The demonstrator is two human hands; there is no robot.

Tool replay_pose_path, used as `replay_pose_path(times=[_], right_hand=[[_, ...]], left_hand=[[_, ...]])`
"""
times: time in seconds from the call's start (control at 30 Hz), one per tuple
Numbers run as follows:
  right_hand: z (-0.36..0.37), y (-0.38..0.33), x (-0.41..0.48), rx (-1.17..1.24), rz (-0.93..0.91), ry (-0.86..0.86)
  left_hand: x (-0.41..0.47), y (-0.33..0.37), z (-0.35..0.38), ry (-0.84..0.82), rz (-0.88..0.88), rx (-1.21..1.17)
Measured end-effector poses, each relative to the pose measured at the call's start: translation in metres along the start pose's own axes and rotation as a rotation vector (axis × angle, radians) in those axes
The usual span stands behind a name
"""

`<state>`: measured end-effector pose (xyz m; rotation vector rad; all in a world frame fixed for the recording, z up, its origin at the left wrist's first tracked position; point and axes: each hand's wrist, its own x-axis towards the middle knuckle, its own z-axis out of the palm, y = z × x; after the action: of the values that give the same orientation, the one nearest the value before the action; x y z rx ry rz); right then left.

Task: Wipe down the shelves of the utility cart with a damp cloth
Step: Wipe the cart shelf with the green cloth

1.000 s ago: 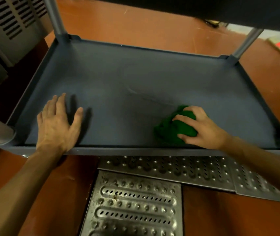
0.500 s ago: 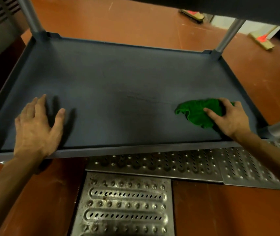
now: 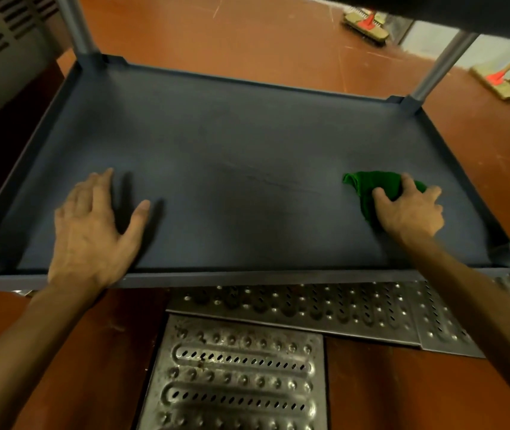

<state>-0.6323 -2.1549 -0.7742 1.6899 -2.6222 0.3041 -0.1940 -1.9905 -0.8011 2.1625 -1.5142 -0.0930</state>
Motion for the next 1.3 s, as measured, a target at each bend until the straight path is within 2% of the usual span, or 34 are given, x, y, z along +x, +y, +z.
replay_pose_path(times=[0.2,0.63,1.0,1.3], right_hand=[[0.013,-0.045,-0.014,-0.011,-0.048,0.025],[0.034,-0.140,-0.041,0.070,-0.182,0.039],[0.043,-0.236,-0.096,0.160,-0.542,0.018],[0.040,-0.254,-0.145,0.207,-0.823,-0.063]], left_hand=[[0.000,0.006,-0.002,-0.075,-0.044,0.041],[-0.001,0.010,-0.005,-0.080,-0.083,0.025],[0.000,0.010,0.000,-0.105,-0.111,0.022],[0.001,0.010,-0.004,-0.105,-0.158,0.023]])
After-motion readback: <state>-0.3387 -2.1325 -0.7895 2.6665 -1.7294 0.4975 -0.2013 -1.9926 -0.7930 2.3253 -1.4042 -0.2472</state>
